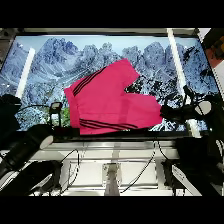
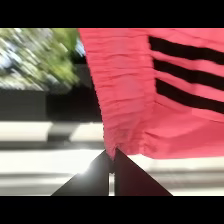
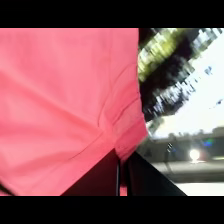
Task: Fold the clothes and pants, and hang the long-sleeved shirts on hangers.
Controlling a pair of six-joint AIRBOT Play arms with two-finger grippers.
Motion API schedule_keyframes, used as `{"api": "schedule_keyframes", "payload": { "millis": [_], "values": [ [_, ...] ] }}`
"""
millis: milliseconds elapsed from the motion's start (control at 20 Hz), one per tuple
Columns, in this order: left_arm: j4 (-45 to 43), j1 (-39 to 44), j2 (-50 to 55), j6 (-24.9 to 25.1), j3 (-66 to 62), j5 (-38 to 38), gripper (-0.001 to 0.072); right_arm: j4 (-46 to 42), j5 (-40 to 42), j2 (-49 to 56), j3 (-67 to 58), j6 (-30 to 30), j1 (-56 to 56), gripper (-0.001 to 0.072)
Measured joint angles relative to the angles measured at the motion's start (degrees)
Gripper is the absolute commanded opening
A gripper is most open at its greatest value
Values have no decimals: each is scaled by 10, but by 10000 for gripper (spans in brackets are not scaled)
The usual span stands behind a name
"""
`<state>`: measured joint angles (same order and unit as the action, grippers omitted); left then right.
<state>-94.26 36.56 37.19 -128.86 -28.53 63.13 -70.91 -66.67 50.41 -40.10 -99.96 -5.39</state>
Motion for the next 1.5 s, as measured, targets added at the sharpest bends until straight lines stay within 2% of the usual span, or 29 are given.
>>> {"api": "schedule_keyframes", "payload": {
  "millis": [150, 300, 450, 650, 800, 900, 1050, 1100, 1150, 1250, 1350, 1400, 1500],
  "values": [
    [11, 69, -2, -58, -1, 10, 11, -9, -21, -8, -24, -7, 0, 3],
    [13, 76, -2, -73, -23, 3, 10, -9, -17, 31, -89, -8, 2, 4],
    [13, 6, -2, -29, -66, -14, 12, -8, -12, 129, -205, 8, 17, 4],
    [41, -151, 6, 38, -101, -75, 12, 4, -14, 299, -412, 23, 47, 4],
    [125, -261, 49, 95, -109, -160, 12, 25, -15, 426, -577, 25, 71, 3],
    [196, -304, 97, 124, -111, -231, 14, 35, 3, 499, -671, 15, 85, 3],
    [292, -331, 183, 147, -113, -369, 16, 57, 91, 567, -740, -5, 105, 19],
    [320, -335, 213, 150, -113, -428, 68, 64, 145, 584, -752, -11, 112, 119],
    [342, -338, 242, 152, -114, -495, 234, 68, 210, 600, -761, -16, 119, 209],
    [380, -342, 291, 124, -114, -624, 557, 73, 333, 623, -772, -22, 128, 211],
    [400, -345, 329, 49, -114, -739, 589, 72, 404, 638, -777, -26, 127, 379],
    [399, -348, 344, 11, -114, -786, 588, 72, 416, 642, -779, -26, 123, 410],
    [366, -353, 362, -37, -114, -843, 589, 72, 407, 647, -781, -27, 112, 410]
  ]
}}
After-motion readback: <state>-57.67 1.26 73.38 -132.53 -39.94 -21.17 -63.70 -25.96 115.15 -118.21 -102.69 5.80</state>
